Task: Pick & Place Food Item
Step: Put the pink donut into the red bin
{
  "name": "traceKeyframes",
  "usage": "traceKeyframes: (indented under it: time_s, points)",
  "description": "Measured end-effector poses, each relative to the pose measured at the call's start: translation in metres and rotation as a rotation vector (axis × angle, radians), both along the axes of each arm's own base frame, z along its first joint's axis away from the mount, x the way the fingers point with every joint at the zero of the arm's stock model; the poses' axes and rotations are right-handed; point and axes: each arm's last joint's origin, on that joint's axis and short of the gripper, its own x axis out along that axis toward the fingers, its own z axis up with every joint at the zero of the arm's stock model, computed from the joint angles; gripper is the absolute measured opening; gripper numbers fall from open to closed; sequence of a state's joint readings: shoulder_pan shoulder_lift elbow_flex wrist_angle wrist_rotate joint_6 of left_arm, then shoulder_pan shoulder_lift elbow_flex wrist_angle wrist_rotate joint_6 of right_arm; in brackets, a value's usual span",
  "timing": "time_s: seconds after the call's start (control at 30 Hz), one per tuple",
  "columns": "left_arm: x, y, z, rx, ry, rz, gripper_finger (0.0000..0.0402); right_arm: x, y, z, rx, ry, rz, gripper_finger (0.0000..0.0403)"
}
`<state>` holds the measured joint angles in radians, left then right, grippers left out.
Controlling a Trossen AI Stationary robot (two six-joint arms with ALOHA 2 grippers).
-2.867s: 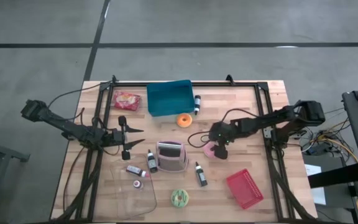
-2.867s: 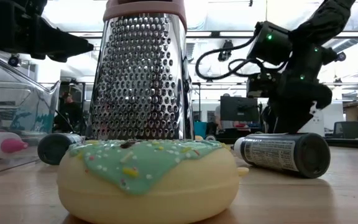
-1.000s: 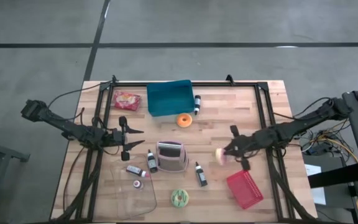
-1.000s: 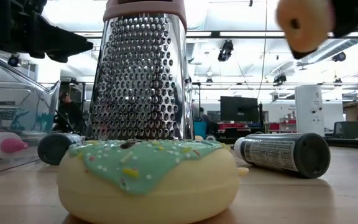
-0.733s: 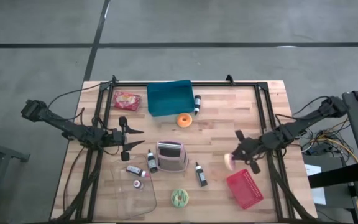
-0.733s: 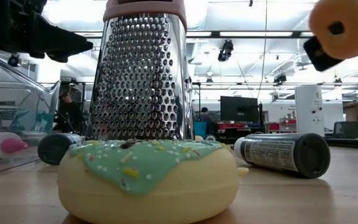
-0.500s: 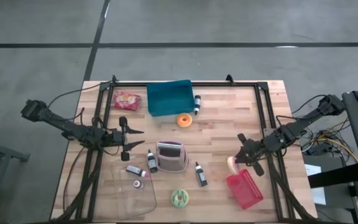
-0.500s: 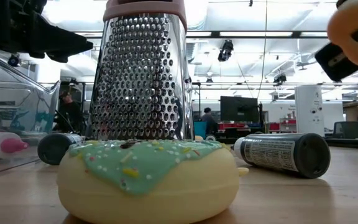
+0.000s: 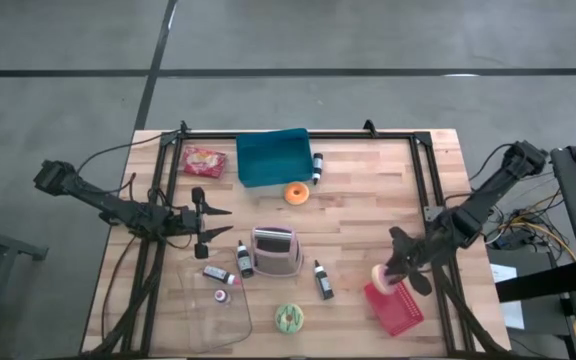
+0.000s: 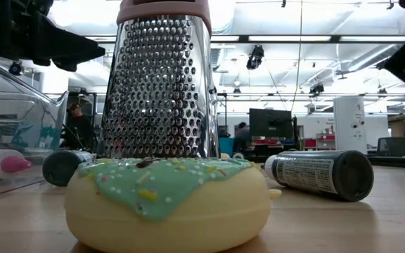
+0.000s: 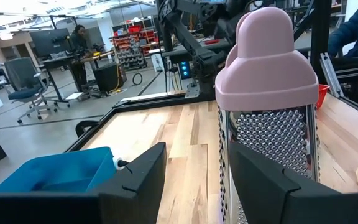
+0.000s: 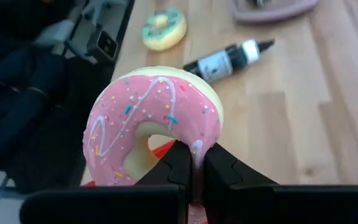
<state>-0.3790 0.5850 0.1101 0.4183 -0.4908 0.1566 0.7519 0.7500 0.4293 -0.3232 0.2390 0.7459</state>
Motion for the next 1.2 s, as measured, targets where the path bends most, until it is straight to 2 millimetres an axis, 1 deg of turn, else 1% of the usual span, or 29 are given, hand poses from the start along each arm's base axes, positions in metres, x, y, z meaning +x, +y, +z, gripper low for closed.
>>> traceKeyframes:
  time_s: [0.33, 0.47, 0.67, 0.97, 1.2]
  points:
    - [0.0, 0.0, 0.0, 0.0, 0.0, 0.0, 0.0177, 0.008, 0.034, -0.002, -0.017, 0.242, -0.048, 0.0011]
    - [0.0, 0.0, 0.0, 0.0, 0.0, 0.0, 0.0177, 0.013, 0.049, -0.004, -0.015, 0.304, -0.046, 0.0011]
    - [0.0, 0.0, 0.0, 0.0, 0.0, 0.0, 0.0177, 0.02, 0.065, -0.016, -0.036, 0.409, -0.062, 0.0011]
    - [0.0, 0.0, 0.0, 0.0, 0.0, -0.002, 0.0177, 0.028, 0.076, -0.032, -0.065, 0.512, -0.075, 0.0011]
    - [0.0, 0.0, 0.0, 0.0, 0.0, -0.005, 0.0177, 0.025, 0.074, -0.045, -0.122, 0.634, -0.137, 0.0011]
